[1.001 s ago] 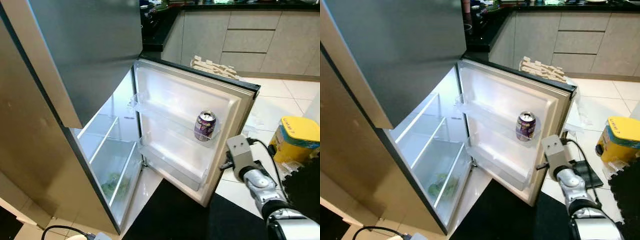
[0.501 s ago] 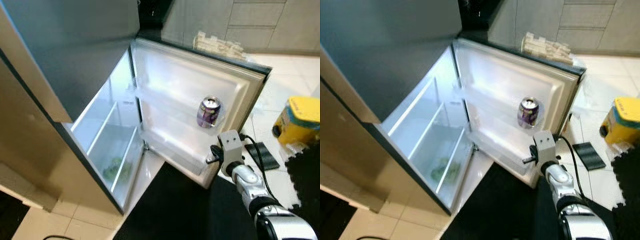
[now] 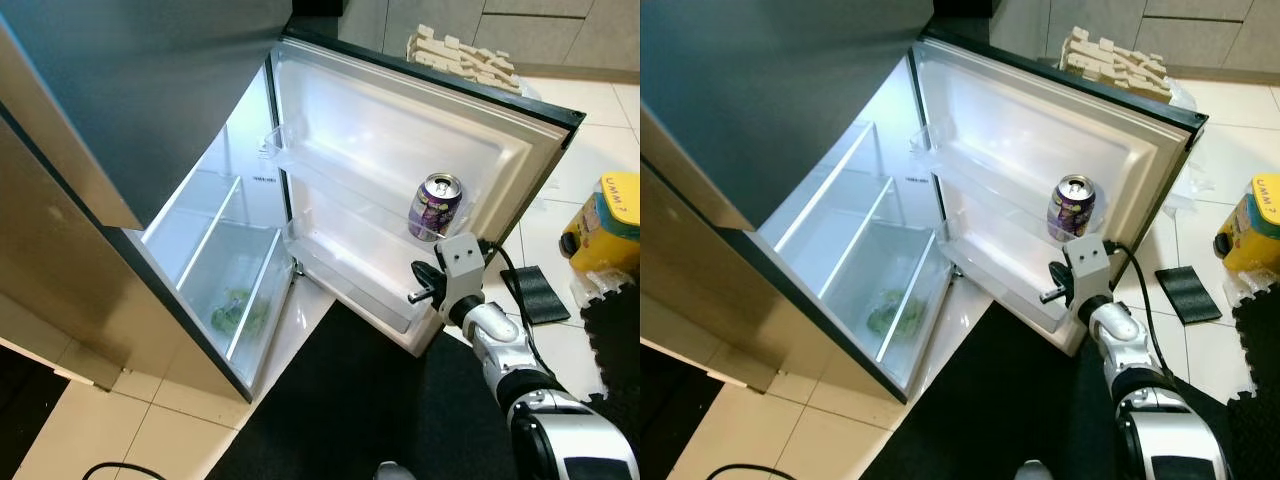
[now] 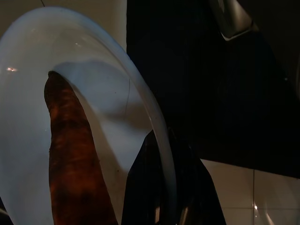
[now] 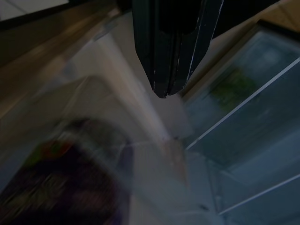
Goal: Restocking fridge
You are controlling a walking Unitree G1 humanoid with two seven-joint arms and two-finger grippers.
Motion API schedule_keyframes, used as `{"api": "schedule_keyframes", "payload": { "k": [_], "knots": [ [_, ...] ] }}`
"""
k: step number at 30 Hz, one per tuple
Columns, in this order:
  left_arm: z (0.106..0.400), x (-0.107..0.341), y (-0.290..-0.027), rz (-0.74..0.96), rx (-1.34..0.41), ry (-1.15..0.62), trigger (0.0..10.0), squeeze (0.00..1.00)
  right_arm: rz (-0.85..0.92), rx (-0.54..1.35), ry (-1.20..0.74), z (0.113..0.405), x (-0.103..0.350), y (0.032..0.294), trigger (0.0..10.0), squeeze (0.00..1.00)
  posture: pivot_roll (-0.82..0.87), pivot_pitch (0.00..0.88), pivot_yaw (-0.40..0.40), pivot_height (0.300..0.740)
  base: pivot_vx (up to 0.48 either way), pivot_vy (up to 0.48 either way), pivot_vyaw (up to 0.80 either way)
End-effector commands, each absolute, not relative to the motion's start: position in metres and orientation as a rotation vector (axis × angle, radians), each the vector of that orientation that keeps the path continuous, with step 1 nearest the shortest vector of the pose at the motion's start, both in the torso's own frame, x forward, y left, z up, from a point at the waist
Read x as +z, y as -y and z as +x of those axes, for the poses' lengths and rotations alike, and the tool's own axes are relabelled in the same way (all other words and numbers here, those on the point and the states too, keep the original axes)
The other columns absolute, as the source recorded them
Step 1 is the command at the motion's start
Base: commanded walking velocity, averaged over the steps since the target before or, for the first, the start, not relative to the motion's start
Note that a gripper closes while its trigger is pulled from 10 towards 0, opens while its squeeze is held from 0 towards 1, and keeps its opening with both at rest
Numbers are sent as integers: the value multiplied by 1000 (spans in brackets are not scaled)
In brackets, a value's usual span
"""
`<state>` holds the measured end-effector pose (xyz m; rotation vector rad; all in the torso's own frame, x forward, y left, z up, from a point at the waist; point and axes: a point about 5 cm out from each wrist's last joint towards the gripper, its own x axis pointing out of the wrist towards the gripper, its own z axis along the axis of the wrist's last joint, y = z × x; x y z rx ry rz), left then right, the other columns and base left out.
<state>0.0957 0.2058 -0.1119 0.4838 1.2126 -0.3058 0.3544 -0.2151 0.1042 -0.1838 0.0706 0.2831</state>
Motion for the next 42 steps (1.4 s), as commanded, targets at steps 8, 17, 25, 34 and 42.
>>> {"api": "schedule_keyframes", "payload": {
  "k": [8, 17, 25, 34, 42],
  "knots": [
    [85, -113, -213, 497, -301, -1237, 10000, 0, -231, 163, 2, 358, 124, 239, 10000, 0, -52, 240, 73, 740, 0, 0, 0],
    [82, -113, -215, 498, -301, -1247, 10000, 0, -280, -6, 27, 354, 139, 275, 10000, 0, -45, 242, 76, 740, 0, 0, 0],
    [85, -113, -214, 498, -301, -1240, 10000, 0, -332, -172, 5, 343, 150, 318, 10000, 0, -55, 232, 78, 740, 0, 0, 0],
    [95, -112, -207, 489, -301, -1220, 10000, 0, -279, -141, -197, 319, 85, 300, 10000, 0, -82, 177, 65, 740, 0, 0, 0],
    [108, -110, -202, 478, -285, -1197, 10000, 0, -222, -88, -451, 278, 14, 274, 10000, 0, -101, 117, 50, 740, 0, 0, 0]
  ]
}}
